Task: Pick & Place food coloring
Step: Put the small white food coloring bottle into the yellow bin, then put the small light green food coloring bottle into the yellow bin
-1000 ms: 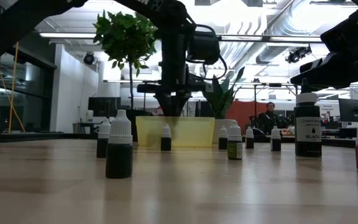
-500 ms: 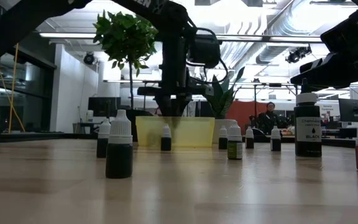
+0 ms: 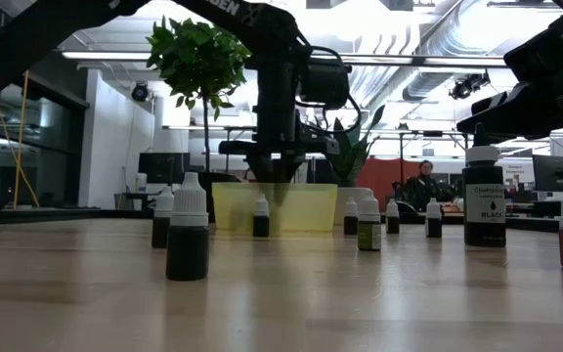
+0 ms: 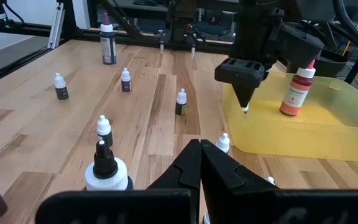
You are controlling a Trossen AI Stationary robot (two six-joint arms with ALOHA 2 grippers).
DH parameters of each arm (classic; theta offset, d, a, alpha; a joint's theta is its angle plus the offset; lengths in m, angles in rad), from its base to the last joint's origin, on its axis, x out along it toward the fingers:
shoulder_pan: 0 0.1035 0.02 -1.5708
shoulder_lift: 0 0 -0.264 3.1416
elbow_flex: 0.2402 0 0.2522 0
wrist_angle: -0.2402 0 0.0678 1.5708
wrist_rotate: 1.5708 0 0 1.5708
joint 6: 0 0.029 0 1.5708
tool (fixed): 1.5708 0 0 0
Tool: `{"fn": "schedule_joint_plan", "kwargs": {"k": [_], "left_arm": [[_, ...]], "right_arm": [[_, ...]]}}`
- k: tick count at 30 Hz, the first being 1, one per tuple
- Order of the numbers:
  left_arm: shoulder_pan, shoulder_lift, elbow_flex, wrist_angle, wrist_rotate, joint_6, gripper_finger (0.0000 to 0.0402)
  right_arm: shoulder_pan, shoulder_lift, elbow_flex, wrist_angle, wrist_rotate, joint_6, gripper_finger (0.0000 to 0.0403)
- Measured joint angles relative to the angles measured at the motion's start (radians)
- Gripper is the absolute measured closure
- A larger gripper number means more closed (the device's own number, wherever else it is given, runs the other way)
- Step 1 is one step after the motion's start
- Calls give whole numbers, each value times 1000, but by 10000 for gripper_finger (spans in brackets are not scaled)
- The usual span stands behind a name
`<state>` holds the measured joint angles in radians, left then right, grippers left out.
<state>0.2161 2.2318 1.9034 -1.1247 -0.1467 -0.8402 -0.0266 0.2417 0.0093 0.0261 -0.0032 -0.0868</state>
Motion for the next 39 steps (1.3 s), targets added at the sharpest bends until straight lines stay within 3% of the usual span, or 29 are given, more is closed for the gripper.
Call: {"fn": "schedule_joint_plan", "kwargs": {"k": [12,28,39], "left_arm": [[1,1,4,-2,-6,18,282],[-1,-69,120,-82,-21,113,279],[-65,-165,123,-196,84,312,279]], "right_arm": [[0,0,0,0,0,0,402],[0,0,0,0,0,0,402],[0,0,0,0,0,0,402]]}}
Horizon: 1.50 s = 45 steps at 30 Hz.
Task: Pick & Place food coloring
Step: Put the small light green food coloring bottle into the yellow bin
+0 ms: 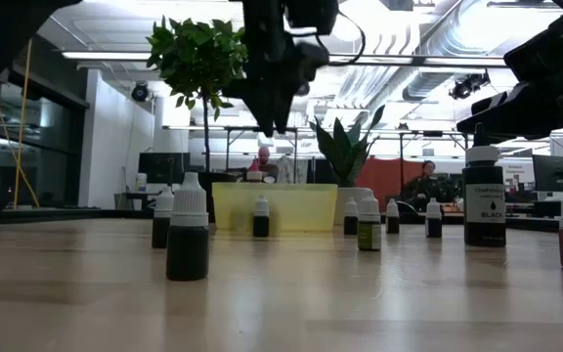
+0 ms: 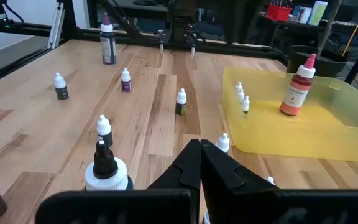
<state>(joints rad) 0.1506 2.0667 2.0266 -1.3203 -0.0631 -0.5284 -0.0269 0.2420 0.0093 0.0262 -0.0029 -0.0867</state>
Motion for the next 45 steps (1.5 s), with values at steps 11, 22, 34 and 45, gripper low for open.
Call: {"fn": "schedule_joint_plan", "kwargs": {"k": [11,22,34,45], "left_arm": [[-118,-1,-75,25,132,108,279],[-166,0,-232,152,91,194,279],[-171,1,-255,177,-12,205,279],[-171,1,-255,172,-64,-206,279]], "right_arm": [[0,0,0,0,0,0,402],[0,0,0,0,0,0,402],[0,0,0,0,0,0,402],[0,0,0,0,0,0,402]]}}
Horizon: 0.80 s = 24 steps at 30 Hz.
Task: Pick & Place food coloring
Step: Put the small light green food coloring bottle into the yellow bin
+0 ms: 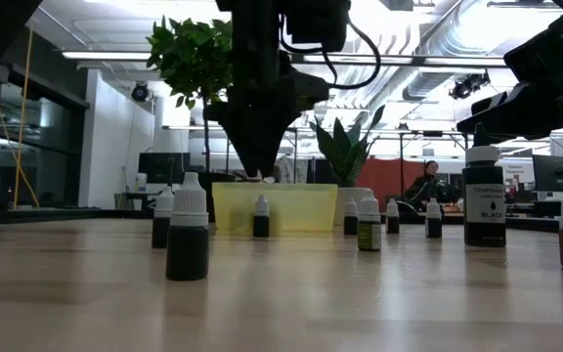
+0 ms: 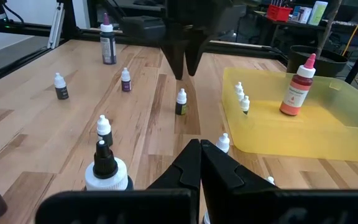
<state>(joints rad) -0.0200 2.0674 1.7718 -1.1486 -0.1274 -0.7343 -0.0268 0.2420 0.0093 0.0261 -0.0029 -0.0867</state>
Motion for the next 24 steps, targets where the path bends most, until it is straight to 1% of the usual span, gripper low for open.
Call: {"fn": "schedule_joint_plan", "kwargs": {"k": [4,10,13,16,24], "left_arm": [[0,9,1,5,-21,-49,279],[0,38,1,27,-21,-82,279],[0,43,2,37,-16,-83,279],[0,53,-1,34,16,-86,279],[0,72,1,56,24,-86,279]], "right_arm": [[0,0,0,0,0,0,402],[0,0,0,0,0,0,402],[0,0,0,0,0,0,402],[0,0,0,0,0,0,402],[0,0,0,0,0,0,402]]}}
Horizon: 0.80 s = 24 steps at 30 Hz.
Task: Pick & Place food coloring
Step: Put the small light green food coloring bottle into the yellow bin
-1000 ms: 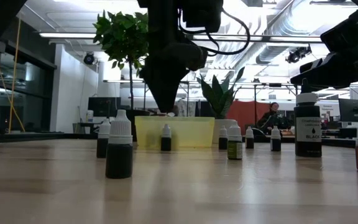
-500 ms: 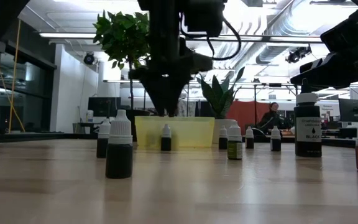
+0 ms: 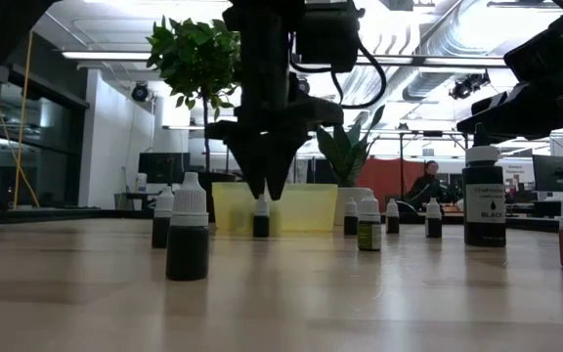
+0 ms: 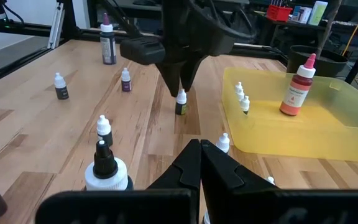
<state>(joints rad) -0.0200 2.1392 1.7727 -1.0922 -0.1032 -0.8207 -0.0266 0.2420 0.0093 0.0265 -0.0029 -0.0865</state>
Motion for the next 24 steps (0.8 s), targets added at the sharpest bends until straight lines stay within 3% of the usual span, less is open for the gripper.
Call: {"fn": "schedule_joint_plan", "kwargs": {"k": [19,24], "left_arm": [[1,27,0,12,8,12,280],[0,27,0,13,7,12,306]], "right_arm": [[0,0,0,0,0,0,402],[0,0,0,0,0,0,402]]}}
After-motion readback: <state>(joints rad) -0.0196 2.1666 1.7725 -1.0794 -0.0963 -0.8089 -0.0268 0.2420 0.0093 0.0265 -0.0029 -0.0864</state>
